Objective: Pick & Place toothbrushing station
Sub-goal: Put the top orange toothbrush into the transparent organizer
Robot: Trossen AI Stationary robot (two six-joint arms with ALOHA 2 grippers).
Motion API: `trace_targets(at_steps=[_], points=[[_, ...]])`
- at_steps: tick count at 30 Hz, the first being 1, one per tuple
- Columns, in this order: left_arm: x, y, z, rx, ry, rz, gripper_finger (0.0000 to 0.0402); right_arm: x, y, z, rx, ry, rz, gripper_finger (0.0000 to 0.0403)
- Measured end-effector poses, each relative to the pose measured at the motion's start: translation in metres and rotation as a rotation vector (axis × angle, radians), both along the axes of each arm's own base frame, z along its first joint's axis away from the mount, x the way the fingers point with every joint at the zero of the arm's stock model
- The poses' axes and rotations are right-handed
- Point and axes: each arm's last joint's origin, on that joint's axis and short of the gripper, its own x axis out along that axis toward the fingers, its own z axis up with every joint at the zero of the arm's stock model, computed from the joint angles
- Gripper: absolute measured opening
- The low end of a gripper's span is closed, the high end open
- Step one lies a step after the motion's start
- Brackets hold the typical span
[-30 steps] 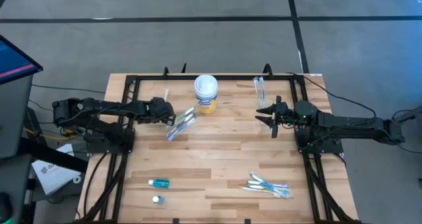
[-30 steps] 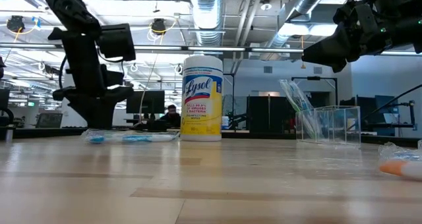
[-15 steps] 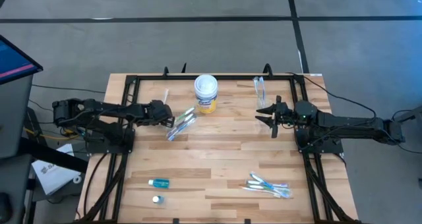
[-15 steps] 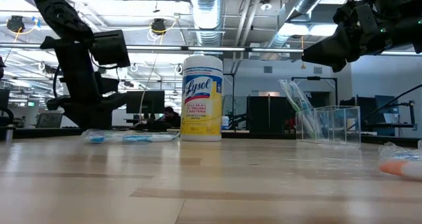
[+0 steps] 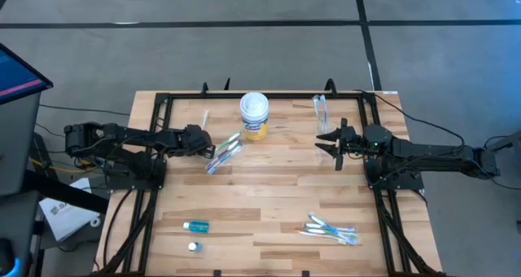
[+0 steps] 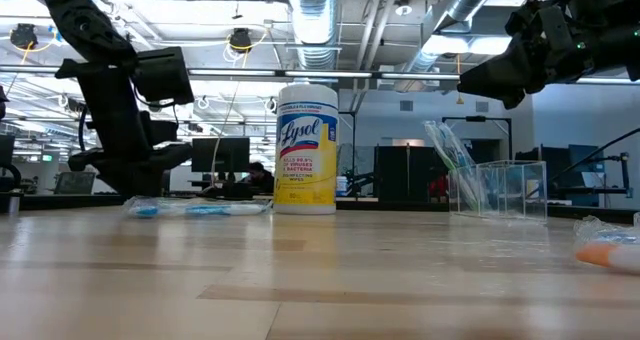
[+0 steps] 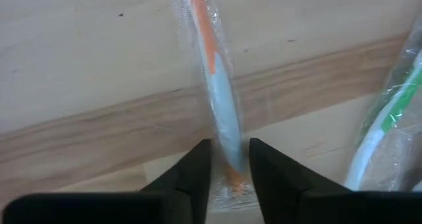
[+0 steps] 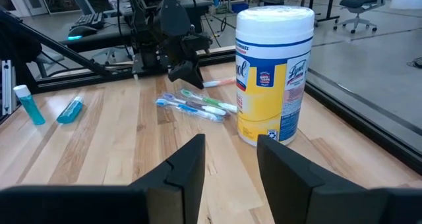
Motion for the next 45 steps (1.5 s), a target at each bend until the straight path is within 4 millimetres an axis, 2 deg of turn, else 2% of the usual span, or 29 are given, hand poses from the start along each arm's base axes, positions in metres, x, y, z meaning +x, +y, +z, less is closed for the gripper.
trace_targets(at_steps=[7,21,38,45], points=[[0.001,0.000,0.000,-0.002,-0.006,-0.001,0.0012,0.000,0.000,0.000,0.000,0.000,0.000,0.0129],[0.002,-0.004,0.000,0.052,0.003,-0.013,0.0011,0.000,0.000,0.000,0.000,0.000,0.000,0.0129],[0.013,-0.012,0.004,0.144,-0.067,-0.052,0.0009,0.000,0.000,0.000,0.001,0.001,0.000,0.0129],[0.015,-0.020,0.020,0.208,-0.169,-0.079,0.0009,0.000,0.000,0.000,0.001,0.004,0.000,0.0129]])
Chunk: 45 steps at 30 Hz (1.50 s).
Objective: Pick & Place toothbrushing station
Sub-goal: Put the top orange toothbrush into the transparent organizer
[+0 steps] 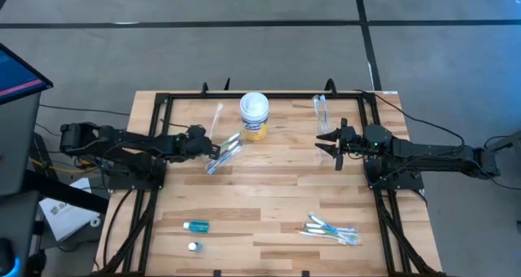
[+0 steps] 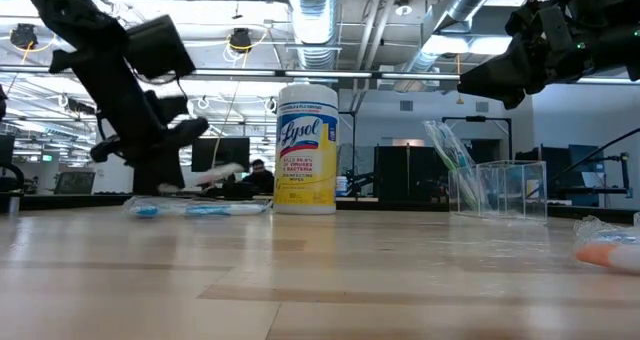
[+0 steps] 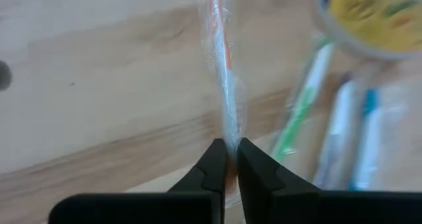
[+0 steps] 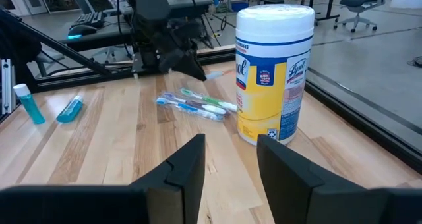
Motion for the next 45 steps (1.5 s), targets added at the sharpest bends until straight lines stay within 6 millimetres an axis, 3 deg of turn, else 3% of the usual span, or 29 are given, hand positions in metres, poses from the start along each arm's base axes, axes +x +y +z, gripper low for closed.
trace_targets(at_steps=[10,26,45], points=[[-0.002,-0.027,0.035,0.139,-0.199,-0.106,0.0010,0.000,0.000,0.000,0.000,0.000,0.000,0.0129],[0.017,-0.066,0.064,0.318,-0.436,-0.354,0.0010,0.001,0.003,0.004,-0.005,-0.040,0.025,0.0129],[0.061,-0.090,0.056,0.476,-0.641,-0.593,0.0010,0.003,0.007,0.012,0.005,-0.129,0.047,0.0129]])
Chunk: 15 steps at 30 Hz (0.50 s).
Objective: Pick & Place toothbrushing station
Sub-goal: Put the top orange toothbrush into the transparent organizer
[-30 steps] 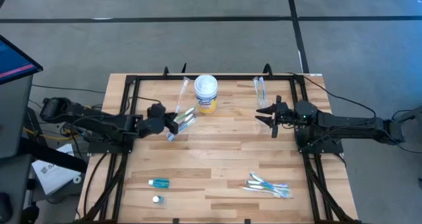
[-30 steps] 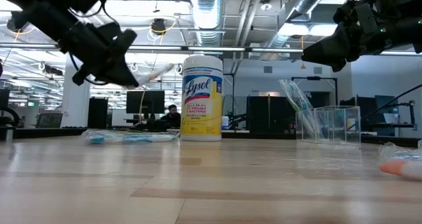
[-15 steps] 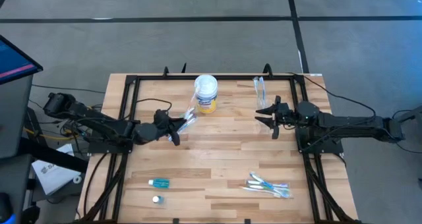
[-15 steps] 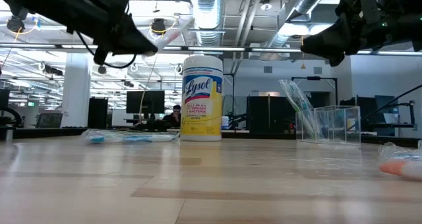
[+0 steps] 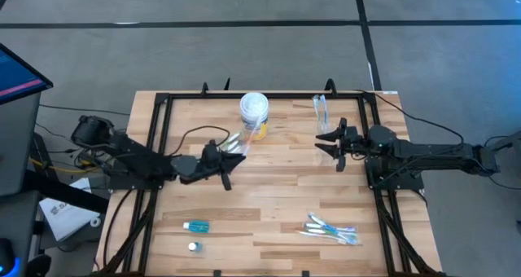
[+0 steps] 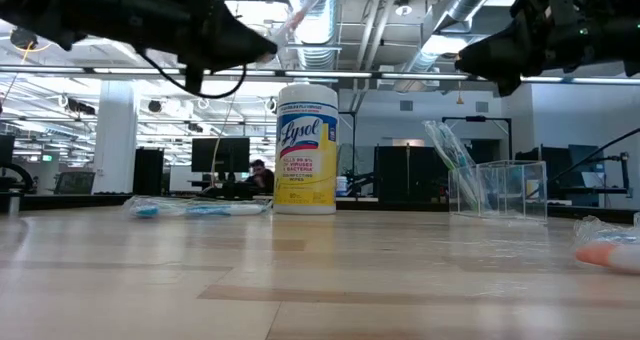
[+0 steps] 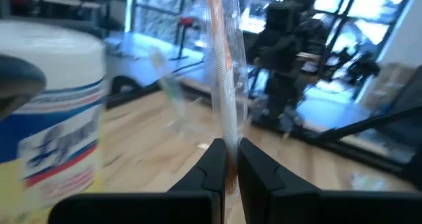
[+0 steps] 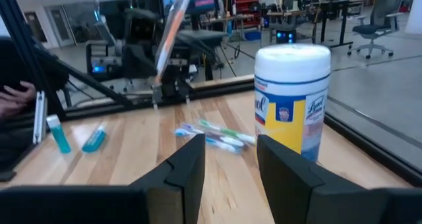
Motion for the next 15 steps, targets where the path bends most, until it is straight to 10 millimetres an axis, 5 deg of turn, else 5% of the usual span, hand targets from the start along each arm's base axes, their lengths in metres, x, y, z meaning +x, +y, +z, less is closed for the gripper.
trace_targets(at_steps=[15], points=[[0.063,0.000,-0.010,0.069,0.002,-0.118,0.0010,0.017,0.006,0.005,-0.016,-0.101,0.057,0.0129]])
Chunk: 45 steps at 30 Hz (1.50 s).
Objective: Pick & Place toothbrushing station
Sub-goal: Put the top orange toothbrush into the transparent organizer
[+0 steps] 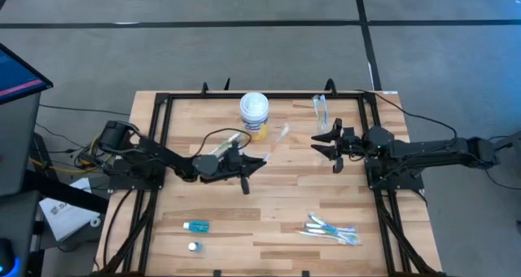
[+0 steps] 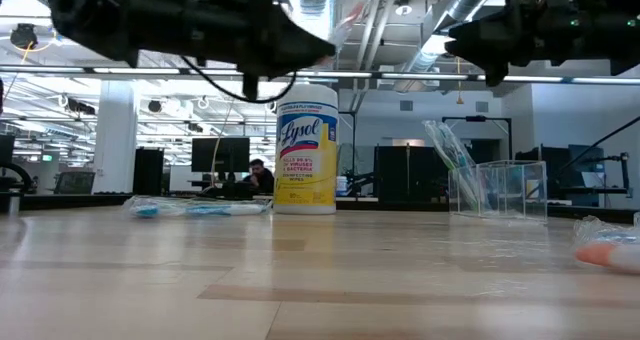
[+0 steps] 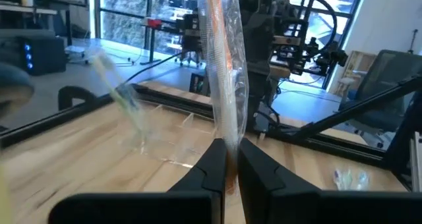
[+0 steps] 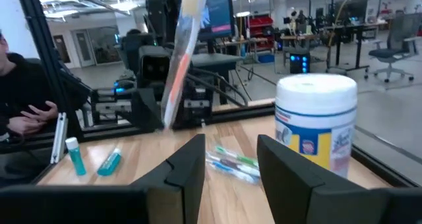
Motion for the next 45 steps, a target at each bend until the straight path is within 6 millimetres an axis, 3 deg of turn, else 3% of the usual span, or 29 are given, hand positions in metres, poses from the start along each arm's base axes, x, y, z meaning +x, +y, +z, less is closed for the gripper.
trace_targets(at_steps=[8,21,33,45], points=[[0.029,-0.006,-0.003,0.028,0.001,-0.029,0.0010,0.005,0.002,0.003,-0.009,-0.054,0.017,0.0129],[0.060,-0.011,-0.012,0.047,0.004,-0.048,0.0010,0.006,0.003,0.005,-0.016,-0.083,0.065,0.0129],[0.062,-0.008,-0.010,0.050,-0.002,-0.040,0.0010,0.006,0.004,0.009,-0.026,-0.119,0.113,0.0129],[0.062,-0.008,-0.010,0.053,0.006,-0.041,0.0010,0.020,0.004,0.006,-0.034,-0.175,0.164,0.0129]])
